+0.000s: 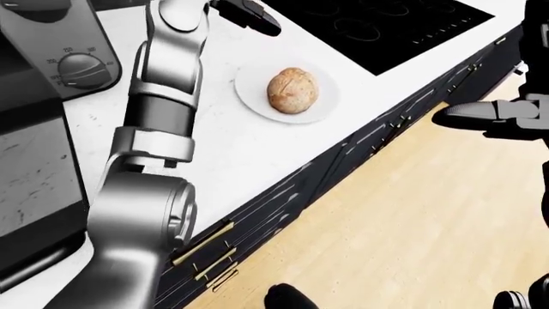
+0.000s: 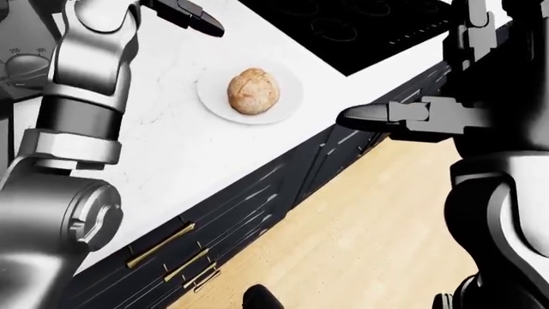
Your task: Pick the bread from the rack and place it on the plate on the counter.
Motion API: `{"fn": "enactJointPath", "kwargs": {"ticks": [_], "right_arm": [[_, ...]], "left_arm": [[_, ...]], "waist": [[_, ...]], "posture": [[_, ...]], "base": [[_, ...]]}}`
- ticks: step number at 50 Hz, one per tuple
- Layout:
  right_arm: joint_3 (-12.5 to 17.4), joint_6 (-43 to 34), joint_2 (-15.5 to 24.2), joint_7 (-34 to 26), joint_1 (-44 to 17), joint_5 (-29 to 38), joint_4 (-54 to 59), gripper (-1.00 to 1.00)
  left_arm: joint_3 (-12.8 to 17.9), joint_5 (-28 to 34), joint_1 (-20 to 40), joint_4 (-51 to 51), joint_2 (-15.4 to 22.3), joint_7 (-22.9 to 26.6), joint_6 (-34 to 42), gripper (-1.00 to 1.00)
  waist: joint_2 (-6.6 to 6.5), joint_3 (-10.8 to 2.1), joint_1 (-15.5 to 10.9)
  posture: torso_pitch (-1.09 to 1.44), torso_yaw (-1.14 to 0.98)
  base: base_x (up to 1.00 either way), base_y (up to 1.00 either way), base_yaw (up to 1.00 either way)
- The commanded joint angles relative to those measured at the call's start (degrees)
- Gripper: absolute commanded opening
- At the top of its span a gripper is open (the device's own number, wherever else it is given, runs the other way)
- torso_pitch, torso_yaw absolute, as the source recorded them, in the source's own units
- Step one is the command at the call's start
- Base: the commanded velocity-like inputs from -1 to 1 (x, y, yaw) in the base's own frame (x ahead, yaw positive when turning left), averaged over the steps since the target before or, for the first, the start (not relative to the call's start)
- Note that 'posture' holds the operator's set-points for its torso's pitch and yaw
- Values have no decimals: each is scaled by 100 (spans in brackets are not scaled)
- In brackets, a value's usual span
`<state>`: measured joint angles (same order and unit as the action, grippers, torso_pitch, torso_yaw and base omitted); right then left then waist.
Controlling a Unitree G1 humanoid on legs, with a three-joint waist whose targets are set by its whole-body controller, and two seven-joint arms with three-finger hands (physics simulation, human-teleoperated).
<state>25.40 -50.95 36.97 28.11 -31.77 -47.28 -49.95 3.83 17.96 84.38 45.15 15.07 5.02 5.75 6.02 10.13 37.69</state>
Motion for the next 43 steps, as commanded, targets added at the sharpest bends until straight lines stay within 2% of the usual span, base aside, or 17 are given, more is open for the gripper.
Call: {"fn": "enactJointPath", "kwargs": {"ticks": [1,9,15,20,31,43], "right_arm": [[97,112,65,-14,-134,129,-59,100],[-77,84,-135,-156,-241,442,-9,100],[-37,6,-207,-250,-273,513,-34,100],[-25,-44,-222,-267,-331,510,-29,100],[-245,-51,-326,-342,-595,746,160,100],[-230,-45,-424,-456,-520,881,123,100]], "left_arm": [[-9,6,194,-552,33,38,122,100],[-15,103,-65,-1629,55,251,783,100],[-33,178,-273,-2452,24,493,1291,100],[-20,326,-468,-2950,103,636,1592,100],[93,595,-1015,-4420,323,1051,2569,100],[126,824,-1248,-5172,442,1243,3090,100]], "waist": [[-22,-218,10],[-53,-201,24],[-81,-193,37],[-95,-183,51],[-155,-164,109],[-180,-152,121]], "posture": [[28,-67],[28,-67],[28,-67],[28,-67],[28,-67],[28,-67]], "base": [[0,0,0],[0,0,0],[0,0,0],[0,0,0],[0,0,0],[0,0,0]]}}
